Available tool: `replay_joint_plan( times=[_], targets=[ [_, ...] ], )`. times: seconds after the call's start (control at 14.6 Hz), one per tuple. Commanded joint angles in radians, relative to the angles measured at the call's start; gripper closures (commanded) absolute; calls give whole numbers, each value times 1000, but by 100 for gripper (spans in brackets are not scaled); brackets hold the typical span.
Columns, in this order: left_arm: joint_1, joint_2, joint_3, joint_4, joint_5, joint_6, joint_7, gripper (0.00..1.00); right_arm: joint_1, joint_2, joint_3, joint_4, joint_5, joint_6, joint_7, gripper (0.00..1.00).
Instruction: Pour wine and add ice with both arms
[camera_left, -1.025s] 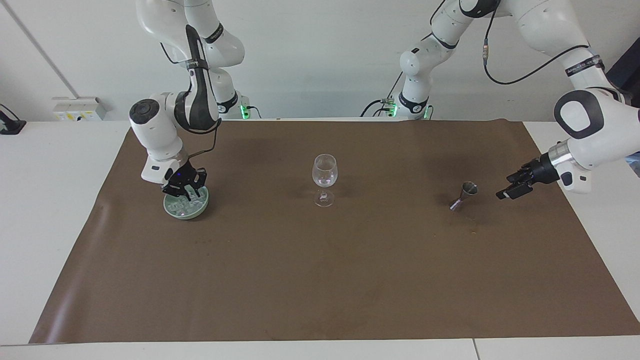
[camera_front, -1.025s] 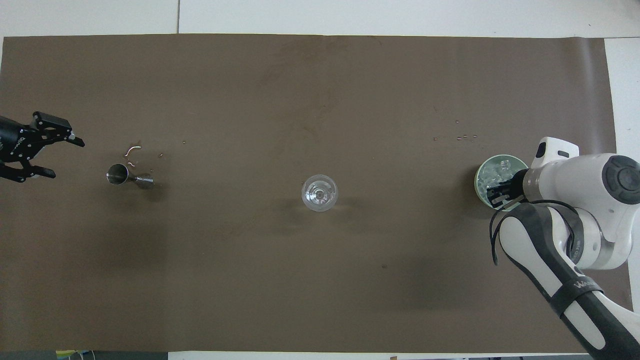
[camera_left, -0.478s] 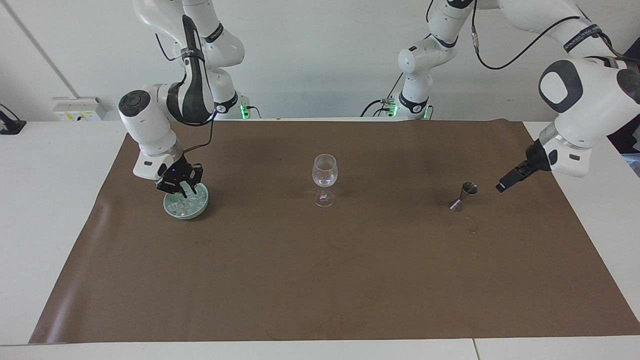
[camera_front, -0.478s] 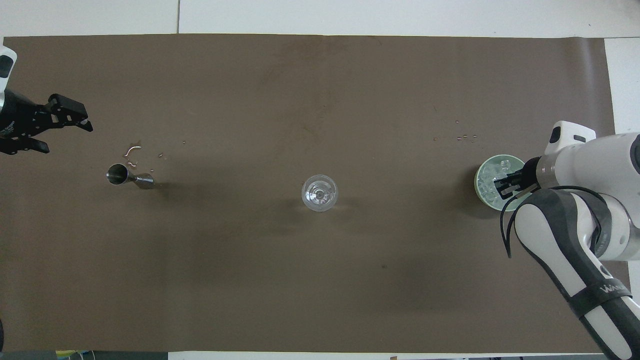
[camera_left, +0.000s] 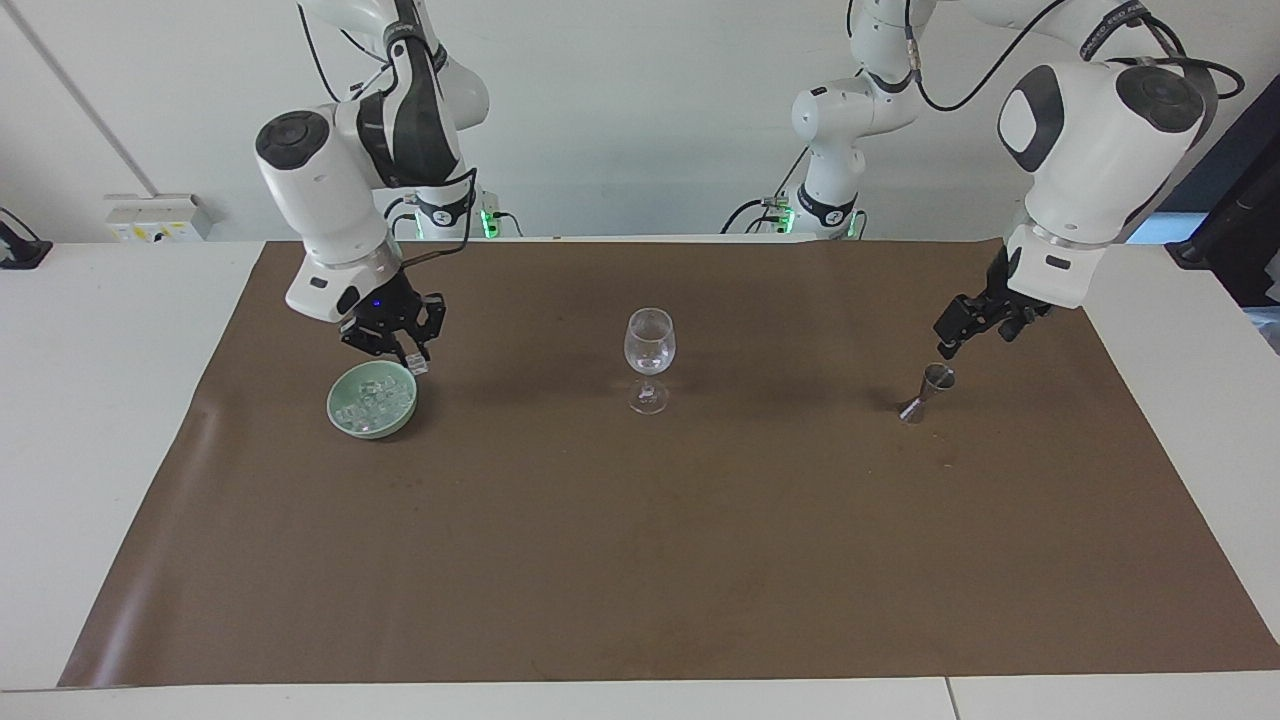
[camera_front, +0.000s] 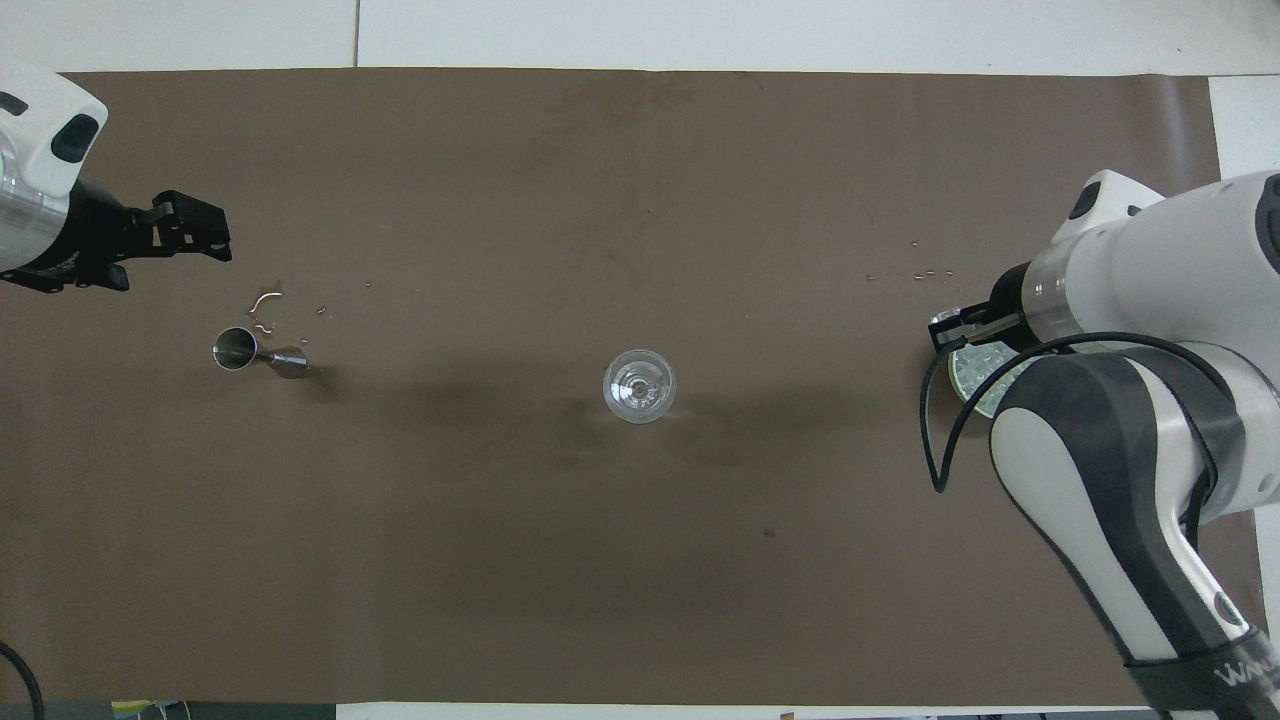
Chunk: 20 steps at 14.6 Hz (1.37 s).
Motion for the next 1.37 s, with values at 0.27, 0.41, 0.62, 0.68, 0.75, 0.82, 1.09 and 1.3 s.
replay_joint_plan(
  times=[0.27, 0.41, 0.62, 0.68, 0.75, 0.82, 1.09, 1.3],
  targets=[
    [-95, -16, 136, 77, -17, -111, 141, 0, 240, 56, -1, 207, 15, -70, 488, 93],
    [-93, 6, 136, 125, -17, -207, 214, 0, 301, 95, -1, 293, 14, -82, 604, 92],
    [-93, -26, 138, 119, -32, -305, 259, 0, 387, 239, 1, 491, 8, -133, 775, 93],
    [-94, -39, 138, 104, -40, -323, 265, 0, 413, 253, 1, 490, 2, -119, 807, 93],
    [-95, -51, 141, 91, -40, -324, 268, 0, 430, 257, 1, 487, -1, -118, 815, 93],
    [-91, -54, 141, 87, -40, -325, 273, 0, 453, 270, 1, 481, -3, -115, 827, 93],
    [-82, -51, 142, 91, -46, -319, 343, 0, 463, 243, 1, 372, -12, -116, 837, 92],
    [-82, -51, 144, 91, -46, -314, 345, 0, 466, 209, 1, 300, -12, -95, 841, 91]
  ],
)
